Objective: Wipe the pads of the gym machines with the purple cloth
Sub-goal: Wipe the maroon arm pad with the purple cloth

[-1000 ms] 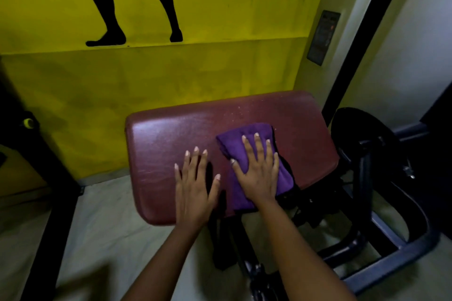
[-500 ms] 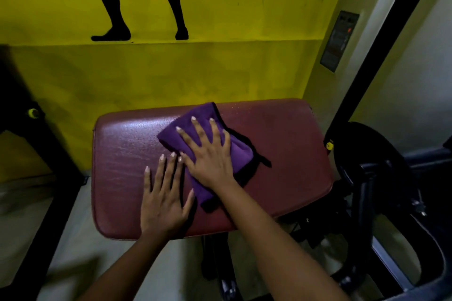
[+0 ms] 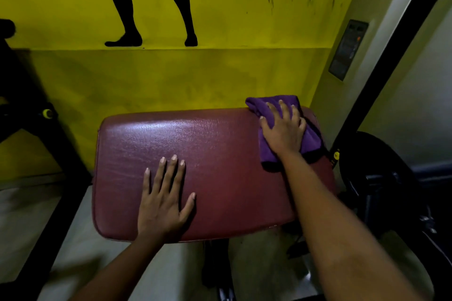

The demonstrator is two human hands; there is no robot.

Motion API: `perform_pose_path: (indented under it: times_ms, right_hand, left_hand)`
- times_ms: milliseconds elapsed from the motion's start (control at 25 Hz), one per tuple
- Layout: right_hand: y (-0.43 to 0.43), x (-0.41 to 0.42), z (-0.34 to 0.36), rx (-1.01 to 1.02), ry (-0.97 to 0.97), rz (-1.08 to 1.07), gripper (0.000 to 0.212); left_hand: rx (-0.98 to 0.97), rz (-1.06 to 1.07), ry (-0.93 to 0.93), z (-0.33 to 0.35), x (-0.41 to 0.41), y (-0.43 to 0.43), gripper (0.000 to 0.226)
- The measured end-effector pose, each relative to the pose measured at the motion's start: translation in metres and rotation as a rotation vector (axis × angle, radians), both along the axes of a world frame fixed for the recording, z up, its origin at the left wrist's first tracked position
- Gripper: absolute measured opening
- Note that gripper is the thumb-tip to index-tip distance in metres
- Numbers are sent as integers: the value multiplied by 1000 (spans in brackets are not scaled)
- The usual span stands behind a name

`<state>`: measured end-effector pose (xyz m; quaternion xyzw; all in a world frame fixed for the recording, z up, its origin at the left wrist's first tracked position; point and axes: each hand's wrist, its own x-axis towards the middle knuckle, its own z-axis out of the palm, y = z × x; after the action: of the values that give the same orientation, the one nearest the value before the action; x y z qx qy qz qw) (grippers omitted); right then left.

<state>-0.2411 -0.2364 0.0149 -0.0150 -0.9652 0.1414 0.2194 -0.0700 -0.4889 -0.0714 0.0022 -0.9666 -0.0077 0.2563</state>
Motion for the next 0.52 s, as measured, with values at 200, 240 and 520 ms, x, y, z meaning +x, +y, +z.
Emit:
perform_pose_path:
  times_ms: [200,240,520]
  right_hand:
    - [-91,113,-62,-67,119,-21,63]
    - [-97,133,-74,-45,123,28,62]
    - [15,119,-92,89,182,200,64]
  left_hand:
    - [21,8,-28,2,-1,4,72]
    - [64,16,-25,2,-1,7,71]
    - [116,-153,5,13,-26,96,65]
